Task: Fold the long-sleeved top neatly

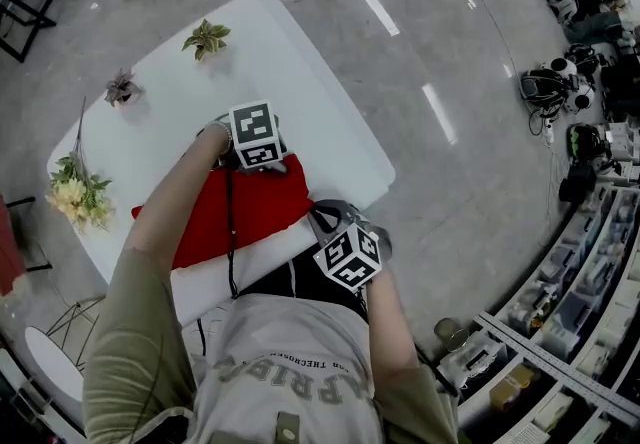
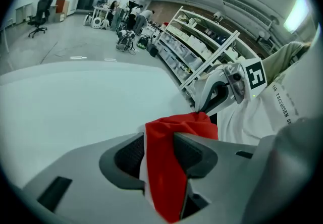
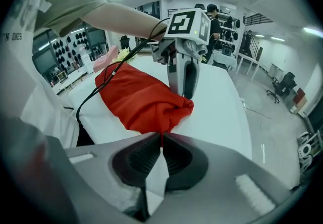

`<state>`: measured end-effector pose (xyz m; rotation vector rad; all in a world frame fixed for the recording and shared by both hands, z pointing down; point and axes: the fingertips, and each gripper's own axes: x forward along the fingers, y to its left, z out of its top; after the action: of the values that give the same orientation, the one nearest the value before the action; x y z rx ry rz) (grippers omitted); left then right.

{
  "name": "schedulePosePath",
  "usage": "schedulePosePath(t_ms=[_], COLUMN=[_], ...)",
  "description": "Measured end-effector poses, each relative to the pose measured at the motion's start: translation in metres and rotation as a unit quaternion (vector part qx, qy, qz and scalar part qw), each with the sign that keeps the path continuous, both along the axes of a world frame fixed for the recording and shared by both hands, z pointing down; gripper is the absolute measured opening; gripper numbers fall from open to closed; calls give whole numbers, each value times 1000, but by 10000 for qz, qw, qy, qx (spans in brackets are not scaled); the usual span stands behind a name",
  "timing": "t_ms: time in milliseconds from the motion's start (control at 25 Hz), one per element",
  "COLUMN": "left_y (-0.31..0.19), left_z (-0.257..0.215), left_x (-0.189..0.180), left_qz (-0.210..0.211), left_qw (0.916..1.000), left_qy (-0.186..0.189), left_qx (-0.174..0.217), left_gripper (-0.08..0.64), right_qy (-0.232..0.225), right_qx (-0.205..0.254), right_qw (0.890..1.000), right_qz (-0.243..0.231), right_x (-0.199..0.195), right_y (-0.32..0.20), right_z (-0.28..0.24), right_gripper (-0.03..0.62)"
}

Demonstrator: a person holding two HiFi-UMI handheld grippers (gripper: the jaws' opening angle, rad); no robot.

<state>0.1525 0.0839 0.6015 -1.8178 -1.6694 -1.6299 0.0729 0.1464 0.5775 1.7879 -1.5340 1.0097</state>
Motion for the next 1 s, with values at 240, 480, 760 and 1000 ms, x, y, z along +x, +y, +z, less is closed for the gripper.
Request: schedulePosePath(t_ms=[240,480,760,1000], left_y=[-1,-37,-38,-74], left_z=[6,-2,6,-43], left_x=[3,33,44,43], left_qz=[-76,-1255,-1914,-2529], left_qw=[9999,9893,9702,9508], left_qy=[50,658,1231,1652], left_qx=[75,335,834,682], left_gripper=[34,29,35,166], right_qy=[-135,-916,-769,-797], right_qx=[46,-15,-440,181], right_qw=[9995,9752,9679,9771], right_qz=[292,2017,2353,1963], right_x=[5,16,35,42], right_y=[1,28,28,32], right_z=[-4,8,16,-23], right_gripper=[16,15,19,242])
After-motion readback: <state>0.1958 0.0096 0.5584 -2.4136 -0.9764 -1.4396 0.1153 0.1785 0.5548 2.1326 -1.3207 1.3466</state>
